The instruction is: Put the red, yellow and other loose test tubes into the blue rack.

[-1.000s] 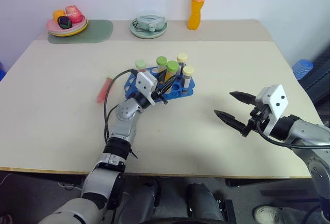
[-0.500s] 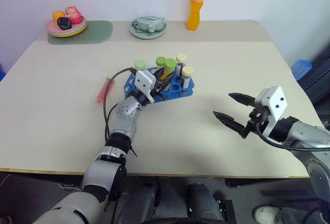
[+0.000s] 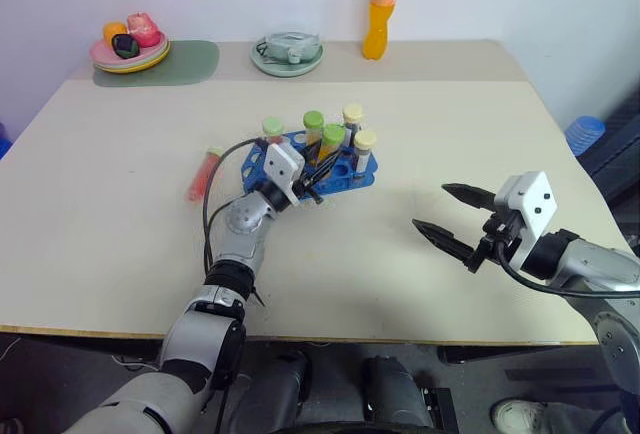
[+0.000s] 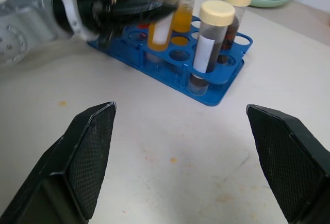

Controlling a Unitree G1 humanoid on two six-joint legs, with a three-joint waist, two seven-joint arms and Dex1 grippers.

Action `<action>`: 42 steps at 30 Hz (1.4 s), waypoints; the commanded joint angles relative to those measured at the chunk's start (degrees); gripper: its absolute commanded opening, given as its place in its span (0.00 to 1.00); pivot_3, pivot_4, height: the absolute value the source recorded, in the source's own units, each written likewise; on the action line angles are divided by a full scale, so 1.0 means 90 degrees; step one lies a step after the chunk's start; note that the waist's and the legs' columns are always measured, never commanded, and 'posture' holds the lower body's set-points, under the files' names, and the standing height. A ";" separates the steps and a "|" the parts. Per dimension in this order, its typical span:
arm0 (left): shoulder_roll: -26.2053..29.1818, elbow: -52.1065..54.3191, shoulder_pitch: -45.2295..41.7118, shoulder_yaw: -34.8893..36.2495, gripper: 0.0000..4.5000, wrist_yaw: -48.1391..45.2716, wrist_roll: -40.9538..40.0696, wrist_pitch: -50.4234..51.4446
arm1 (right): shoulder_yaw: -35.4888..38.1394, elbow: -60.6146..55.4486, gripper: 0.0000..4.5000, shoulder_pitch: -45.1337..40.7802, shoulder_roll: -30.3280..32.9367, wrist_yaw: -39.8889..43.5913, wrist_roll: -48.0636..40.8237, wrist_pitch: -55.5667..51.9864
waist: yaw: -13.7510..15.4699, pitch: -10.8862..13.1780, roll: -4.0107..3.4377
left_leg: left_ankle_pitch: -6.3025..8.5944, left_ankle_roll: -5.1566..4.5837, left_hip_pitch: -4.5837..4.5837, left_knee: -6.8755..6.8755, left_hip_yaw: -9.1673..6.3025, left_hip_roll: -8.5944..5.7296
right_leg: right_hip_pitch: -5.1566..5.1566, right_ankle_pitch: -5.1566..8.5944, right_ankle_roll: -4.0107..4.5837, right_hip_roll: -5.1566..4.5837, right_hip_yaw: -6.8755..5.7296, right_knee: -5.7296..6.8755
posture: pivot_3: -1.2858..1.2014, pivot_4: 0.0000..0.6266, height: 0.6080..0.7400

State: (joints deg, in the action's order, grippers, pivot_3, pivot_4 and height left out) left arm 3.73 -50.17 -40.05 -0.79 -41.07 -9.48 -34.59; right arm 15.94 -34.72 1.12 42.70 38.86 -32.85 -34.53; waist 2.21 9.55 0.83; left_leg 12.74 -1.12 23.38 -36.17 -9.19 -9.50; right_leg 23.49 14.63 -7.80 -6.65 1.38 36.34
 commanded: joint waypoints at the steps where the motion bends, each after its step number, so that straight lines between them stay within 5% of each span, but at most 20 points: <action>1: -0.0033 -0.0046 0.0045 -0.0050 0.17 -0.0203 0.0027 -0.0004 | 0.0105 -0.0212 0.93 -0.0070 -0.0015 -0.0011 -0.0090 0.0110 | 0.0002 0.0000 0.0000 | 0.0001 -0.0002 0.0000 0.0001 0.0001 0.0000 | -0.0001 0.0000 0.0000 0.0000 0.0000 -0.0003 | 0.52 0.24 1.00; 6: -0.0049 -0.0108 -0.0030 0.0056 0.17 -0.0358 -0.0149 0.0167 | 0.0096 -0.0216 0.93 -0.0084 -0.0024 -0.0044 -0.0086 0.0109 | 0.0006 0.0000 0.0000 | 0.0005 -0.0007 0.0001 0.0001 0.0002 0.0000 | -0.0004 -0.0001 -0.0001 -0.0001 0.0000 -0.0013 | 0.52 0.24 1.00; 13: -0.0071 0.0122 -0.0047 0.0215 0.91 -0.0425 -0.0290 0.0266 | 0.0074 -0.0213 0.93 -0.0112 -0.0039 -0.0064 -0.0078 0.0122 | -0.0002 0.0001 0.0001 | 0.0005 -0.0008 0.0003 0.0000 0.0002 0.0000 | -0.0003 -0.0002 -0.0003 -0.0001 -0.0001 -0.0013 | 0.52 0.24 1.00; 21: 0.0168 0.1709 0.0532 0.0336 0.91 -0.0560 -0.0698 0.0828 | -0.0041 -0.0091 0.93 -0.0174 -0.0110 -0.0040 -0.0004 0.0201 | -0.0010 0.0000 0.0000 | 0.0005 -0.0007 0.0003 0.0002 0.0001 0.0000 | -0.0002 -0.0002 -0.0003 -0.0001 0.0000 -0.0013 | 0.52 0.24 1.00; 29: 0.1087 0.4430 0.0923 0.1559 0.91 0.0565 -0.2523 0.3560 | -0.0438 0.0334 0.93 -0.0493 -0.0255 0.0076 0.0141 0.0456 | -0.0033 0.0000 -0.0002 | 0.0004 -0.0005 0.0002 0.0001 -0.0002 0.0001 | 0.0002 -0.0003 -0.0002 0.0003 0.0002 -0.0008 | 0.52 0.24 1.00; 35: 0.2199 0.4083 0.0189 0.2128 0.91 0.3252 -0.1610 0.5569 | -0.0784 0.0726 0.93 -0.0837 -0.0370 0.0234 0.0274 0.0673 | 0.0018 0.0003 0.0004 | 0.0002 -0.0002 0.0002 -0.0001 -0.0003 0.0000 | 0.0001 -0.0003 -0.0002 0.0017 0.0003 -0.0007 | 0.52 0.24 1.00; 42: 0.3437 0.2829 -0.1470 0.1483 0.91 0.3043 -0.1874 1.0338 | -0.1118 0.1095 0.93 -0.1235 -0.0529 0.0342 0.0429 0.0846 | 0.0007 0.0014 0.0021 | 0.0001 0.0000 0.0005 -0.0002 -0.0011 -0.0001 | 0.0007 -0.0004 -0.0005 0.0027 -0.0004 -0.0004 | 0.52 0.24 1.00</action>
State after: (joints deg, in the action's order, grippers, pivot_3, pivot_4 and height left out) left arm 33.52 -24.54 -50.48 13.77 -12.63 -26.22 51.42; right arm 5.68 -24.30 -9.12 38.23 41.59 -29.30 -28.25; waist 2.27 9.67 1.02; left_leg 12.75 -1.11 23.44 -36.19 -9.30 -9.51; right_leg 23.57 14.59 -7.84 -6.41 1.34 36.32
